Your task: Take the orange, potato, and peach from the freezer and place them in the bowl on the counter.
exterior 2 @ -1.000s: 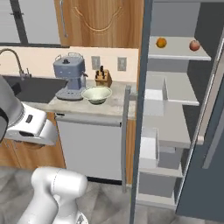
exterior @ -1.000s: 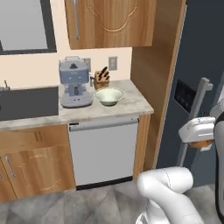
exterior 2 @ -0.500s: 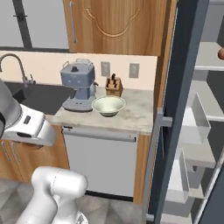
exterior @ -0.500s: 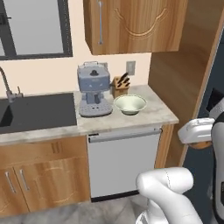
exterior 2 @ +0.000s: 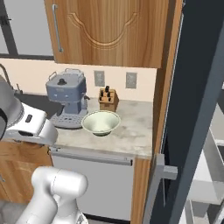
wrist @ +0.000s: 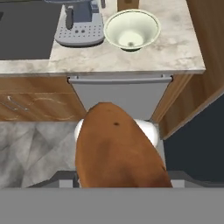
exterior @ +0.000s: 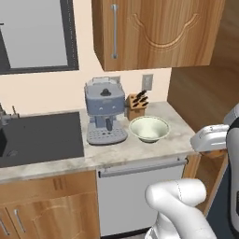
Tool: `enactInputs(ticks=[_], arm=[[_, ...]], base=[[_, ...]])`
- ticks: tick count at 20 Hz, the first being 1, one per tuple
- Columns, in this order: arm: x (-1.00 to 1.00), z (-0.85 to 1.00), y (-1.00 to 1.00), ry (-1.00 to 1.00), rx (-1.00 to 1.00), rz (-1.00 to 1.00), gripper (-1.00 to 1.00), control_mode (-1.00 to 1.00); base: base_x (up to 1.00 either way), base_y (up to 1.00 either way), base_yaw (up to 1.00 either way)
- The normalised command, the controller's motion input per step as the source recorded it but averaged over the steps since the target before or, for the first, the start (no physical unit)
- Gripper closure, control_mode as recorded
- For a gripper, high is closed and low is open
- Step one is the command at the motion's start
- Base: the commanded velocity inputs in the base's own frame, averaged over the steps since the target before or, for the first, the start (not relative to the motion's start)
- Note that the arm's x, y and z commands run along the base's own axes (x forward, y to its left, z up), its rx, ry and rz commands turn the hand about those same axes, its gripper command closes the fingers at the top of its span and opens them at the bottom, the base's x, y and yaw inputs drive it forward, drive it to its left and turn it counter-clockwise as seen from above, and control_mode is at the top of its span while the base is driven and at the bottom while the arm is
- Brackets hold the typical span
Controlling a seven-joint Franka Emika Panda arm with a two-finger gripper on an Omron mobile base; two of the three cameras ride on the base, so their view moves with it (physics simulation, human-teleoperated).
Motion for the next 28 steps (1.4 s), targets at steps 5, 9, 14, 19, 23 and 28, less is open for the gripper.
enactInputs(ticks=[5,9,14,19,23,28], arm=[[0.0,0.0,0.0,0.0,0.0,0.0,1.0,1.0],[0.0,0.0,0.0,0.0,0.0,0.0,1.0,1.0],[0.0,0.0,0.0,0.0,0.0,0.0,1.0,1.0],[0.0,0.0,0.0,0.0,0.0,0.0,1.0,1.0],[0.0,0.0,0.0,0.0,0.0,0.0,1.0,1.0],[0.35,-0.16,0.0,0.08,0.0,0.0,1.0,-1.0]], base=[[0.63,-0.22,0.0],[0.53,-0.29,0.0],[0.41,-0.4,0.0],[0.48,-0.18,0.0],[0.5,0.0,0.0],[0.07,0.0,0.0]])
